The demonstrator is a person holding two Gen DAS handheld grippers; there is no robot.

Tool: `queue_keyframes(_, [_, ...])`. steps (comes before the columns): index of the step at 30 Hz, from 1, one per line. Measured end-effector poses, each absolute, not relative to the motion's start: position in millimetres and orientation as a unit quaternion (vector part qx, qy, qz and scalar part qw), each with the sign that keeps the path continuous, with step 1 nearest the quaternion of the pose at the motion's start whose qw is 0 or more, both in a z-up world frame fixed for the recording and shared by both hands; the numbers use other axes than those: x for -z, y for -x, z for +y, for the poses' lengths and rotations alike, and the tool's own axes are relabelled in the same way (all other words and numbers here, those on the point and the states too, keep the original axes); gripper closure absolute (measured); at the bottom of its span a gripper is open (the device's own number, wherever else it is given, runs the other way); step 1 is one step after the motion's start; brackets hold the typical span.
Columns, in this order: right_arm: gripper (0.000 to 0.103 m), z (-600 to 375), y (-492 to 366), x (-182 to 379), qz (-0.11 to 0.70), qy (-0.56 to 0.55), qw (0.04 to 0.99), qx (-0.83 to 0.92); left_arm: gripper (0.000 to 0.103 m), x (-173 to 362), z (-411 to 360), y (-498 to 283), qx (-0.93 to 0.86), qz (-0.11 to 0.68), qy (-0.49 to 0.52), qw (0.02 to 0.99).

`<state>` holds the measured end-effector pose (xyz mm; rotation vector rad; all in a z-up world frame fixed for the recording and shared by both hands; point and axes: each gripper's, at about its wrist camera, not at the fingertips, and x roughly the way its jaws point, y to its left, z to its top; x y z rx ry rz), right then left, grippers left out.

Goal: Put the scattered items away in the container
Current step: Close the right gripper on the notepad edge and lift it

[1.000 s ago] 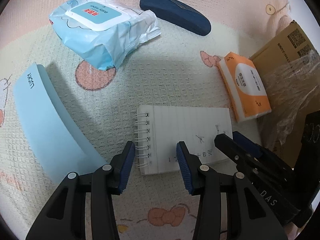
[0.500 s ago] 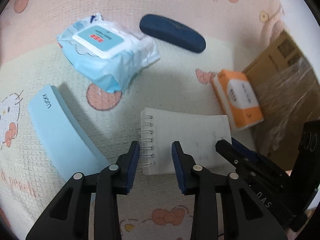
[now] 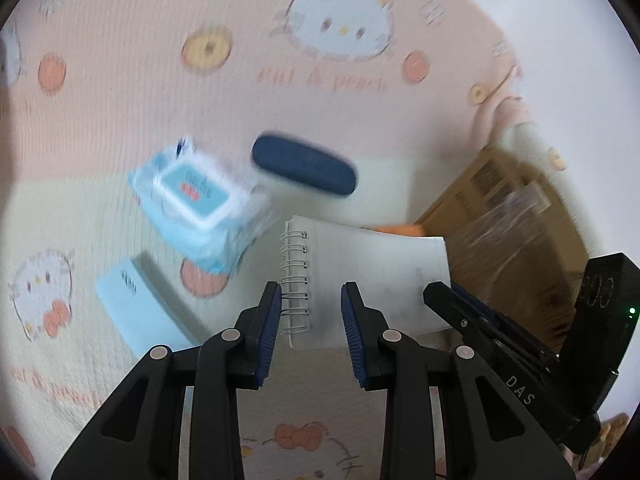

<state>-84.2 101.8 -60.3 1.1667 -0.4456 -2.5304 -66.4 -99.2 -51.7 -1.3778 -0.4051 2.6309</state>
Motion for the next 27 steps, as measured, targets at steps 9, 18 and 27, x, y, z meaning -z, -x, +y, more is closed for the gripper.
queue_keyframes(9, [0.079,126.0,73.9,20.2,-0.210,-0.330,0.169,0.905,0.069,-2.8,-80.7,67.0,-0.902,-0.125,0.400,0.107])
queue_keyframes(18, [0.079,99.1,81.3,75.2,-0.199,-0.417,0.201,0.864,0.069,35.9,-98.7,59.8,-0.877,-0.133,0.457,0.067])
queue_keyframes(27, [0.079,11.6,103.2,140.8,-0.170,-0.497,0.301,0.796,0.069,84.4,-178.0,40.0,-0.842,-0.189,0.505,-0.028])
